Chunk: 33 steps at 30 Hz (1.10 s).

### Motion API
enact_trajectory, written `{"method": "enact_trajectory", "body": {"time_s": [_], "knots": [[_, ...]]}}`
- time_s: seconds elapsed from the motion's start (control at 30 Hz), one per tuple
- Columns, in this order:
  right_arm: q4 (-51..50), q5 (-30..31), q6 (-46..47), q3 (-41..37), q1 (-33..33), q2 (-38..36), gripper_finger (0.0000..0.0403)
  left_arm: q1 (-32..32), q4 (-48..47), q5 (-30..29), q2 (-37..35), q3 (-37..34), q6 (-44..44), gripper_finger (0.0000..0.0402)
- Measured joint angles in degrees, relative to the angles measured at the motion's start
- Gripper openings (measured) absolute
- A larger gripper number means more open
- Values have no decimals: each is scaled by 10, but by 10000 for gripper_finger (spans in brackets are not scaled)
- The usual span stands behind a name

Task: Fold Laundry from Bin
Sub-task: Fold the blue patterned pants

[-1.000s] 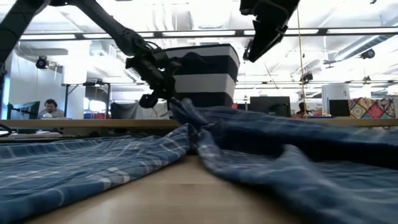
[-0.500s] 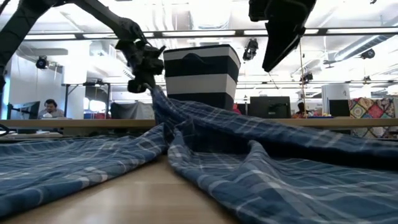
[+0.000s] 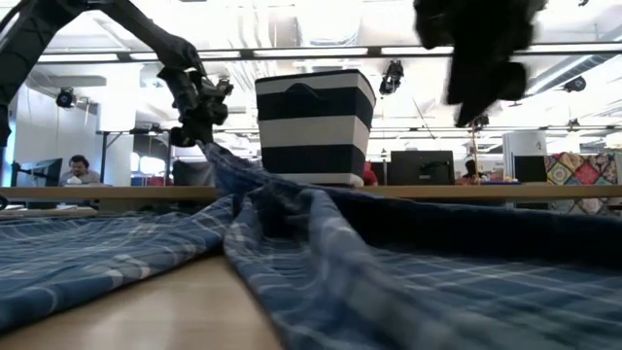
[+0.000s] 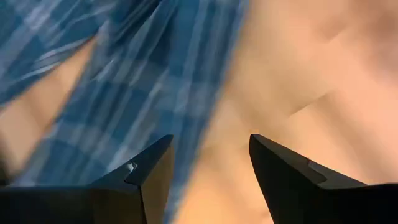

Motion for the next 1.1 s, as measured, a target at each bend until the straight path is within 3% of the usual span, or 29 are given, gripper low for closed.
{"method": "enact_trajectory", "body": {"time_s": [0.17,0.3,0.43,0.57,0.73,0.9,1.1], "knots": [[31,-26,150,-24,99,34,213,3,25,-1,0,-1,-2,0],[34,-36,229,-14,166,92,245,5,49,-2,0,-1,-8,0],[28,-63,278,27,197,166,284,5,50,-2,0,-1,-9,0],[26,-112,314,69,201,239,297,6,49,-2,0,-1,-7,0],[-42,-132,378,115,200,295,265,6,47,-2,0,-1,-10,0],[-86,-137,384,143,200,297,227,6,45,-2,0,-1,-12,0],[-100,-188,385,129,207,301,203,6,45,-2,0,-1,-12,0]]}}
